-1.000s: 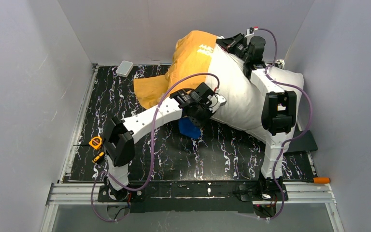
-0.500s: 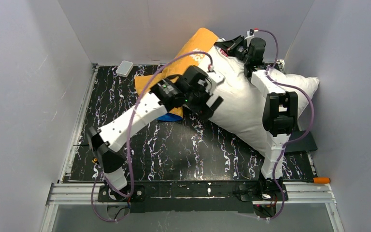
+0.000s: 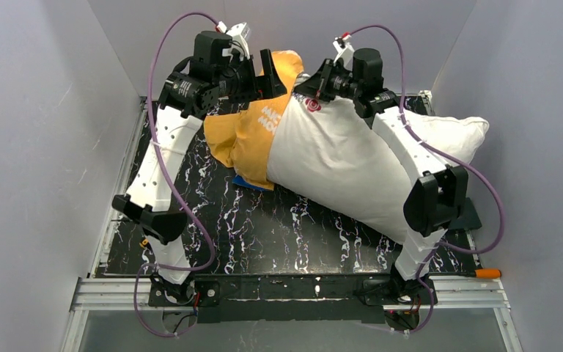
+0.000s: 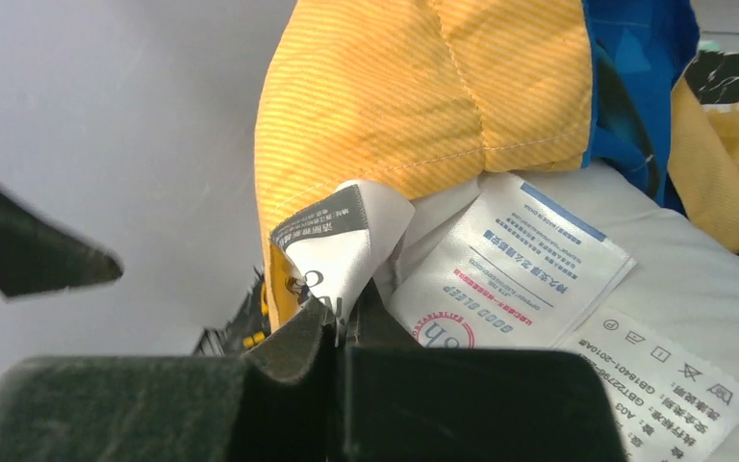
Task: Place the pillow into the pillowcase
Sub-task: Stuff the pillow into the pillowcase.
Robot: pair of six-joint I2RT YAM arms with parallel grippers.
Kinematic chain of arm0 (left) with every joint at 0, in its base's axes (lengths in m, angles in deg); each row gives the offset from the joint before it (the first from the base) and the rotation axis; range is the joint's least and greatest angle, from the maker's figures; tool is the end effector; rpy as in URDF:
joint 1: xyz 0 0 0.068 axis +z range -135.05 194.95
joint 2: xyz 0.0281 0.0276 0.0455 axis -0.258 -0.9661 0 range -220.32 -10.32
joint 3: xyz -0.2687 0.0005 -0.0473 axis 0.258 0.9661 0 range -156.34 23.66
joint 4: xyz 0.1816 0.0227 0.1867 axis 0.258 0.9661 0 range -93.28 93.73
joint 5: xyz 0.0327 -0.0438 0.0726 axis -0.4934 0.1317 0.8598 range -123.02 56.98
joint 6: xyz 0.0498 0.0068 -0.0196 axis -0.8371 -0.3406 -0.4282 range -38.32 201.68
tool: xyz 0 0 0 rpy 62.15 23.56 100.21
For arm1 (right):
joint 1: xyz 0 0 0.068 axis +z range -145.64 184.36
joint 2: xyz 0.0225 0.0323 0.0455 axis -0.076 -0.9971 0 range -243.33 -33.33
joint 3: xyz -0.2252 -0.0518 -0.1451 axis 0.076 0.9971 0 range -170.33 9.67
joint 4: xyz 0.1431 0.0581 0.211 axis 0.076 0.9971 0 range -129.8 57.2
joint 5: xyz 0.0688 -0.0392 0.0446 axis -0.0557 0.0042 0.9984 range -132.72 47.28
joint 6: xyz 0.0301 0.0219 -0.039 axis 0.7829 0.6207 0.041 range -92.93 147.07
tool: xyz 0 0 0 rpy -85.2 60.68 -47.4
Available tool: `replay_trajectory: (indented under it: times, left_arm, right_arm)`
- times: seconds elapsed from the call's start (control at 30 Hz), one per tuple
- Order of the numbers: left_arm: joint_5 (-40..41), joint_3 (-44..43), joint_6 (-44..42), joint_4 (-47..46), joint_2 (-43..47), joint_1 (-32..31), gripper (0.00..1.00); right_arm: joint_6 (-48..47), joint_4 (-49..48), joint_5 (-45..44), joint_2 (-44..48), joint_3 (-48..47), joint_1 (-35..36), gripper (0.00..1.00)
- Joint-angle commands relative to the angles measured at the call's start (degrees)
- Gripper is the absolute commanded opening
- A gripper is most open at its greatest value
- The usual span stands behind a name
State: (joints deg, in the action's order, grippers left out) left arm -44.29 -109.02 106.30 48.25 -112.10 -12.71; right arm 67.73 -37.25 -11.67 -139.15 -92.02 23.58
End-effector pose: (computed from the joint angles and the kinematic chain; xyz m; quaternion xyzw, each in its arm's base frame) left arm 0.3114 -0.1711 0.5109 0.0776 0.8165 -0.3220 0.4729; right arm 0.4135 0.1637 0.3976 -0.0409 0.7404 0.4930 0.4551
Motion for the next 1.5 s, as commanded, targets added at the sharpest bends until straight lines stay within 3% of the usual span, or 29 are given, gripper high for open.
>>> replay_trajectory:
  times: [0.0, 0.27, 0.5, 0.8, 0.9, 1.0, 1.03, 1.27, 1.47]
  left_arm:
    - [-6.63, -6.54, 7.40, 2.71, -3.27, 1.09, 0.90]
    - [-4.10, -2.60, 11.72, 2.79, -1.48, 1.18, 0.79]
    - [-5.07, -0.30, 10.27, 3.67, -2.58, 0.84, 0.67]
    - [5.08, -2.09, 4.58, 4.47, -7.21, -4.27, 0.46]
    - [6.10, -3.60, 3.68, 4.55, -8.40, -5.02, 0.33]
    - [7.66, -3.65, 2.45, 4.55, -7.85, -5.13, 0.05]
    - [8.38, -3.48, 2.08, 4.67, -7.29, -5.12, 0.00]
    - [8.83, -3.64, 0.74, 3.46, -3.38, -5.12, 0.00]
    - [-4.63, -1.24, 3.30, -10.12, -0.33, -6.15, 0.00]
  right_arm:
    - [-13.06, 12.00, -1.28, 8.28, -1.94, 4.15, 0.01]
    - [-20.32, 22.70, -1.10, 11.36, -0.79, 7.95, 0.01]
    - [-18.76, 21.40, -0.73, 11.99, -0.51, 8.45, 0.01]
    - [-17.11, 19.79, 0.58, 11.25, -1.49, 9.42, 0.01]
    - [-16.95, 19.74, 0.85, 10.79, -1.87, 9.43, 0.01]
    - [-16.55, 19.35, 0.70, 10.52, -2.12, 9.43, 0.01]
    - [-16.41, 19.15, 0.75, 10.38, -2.26, 9.43, 0.01]
    - [-15.05, 17.26, 1.35, 8.82, -3.11, 9.43, 0.01]
    - [-11.55, 12.66, 2.27, 5.58, -5.41, 9.44, 0.01]
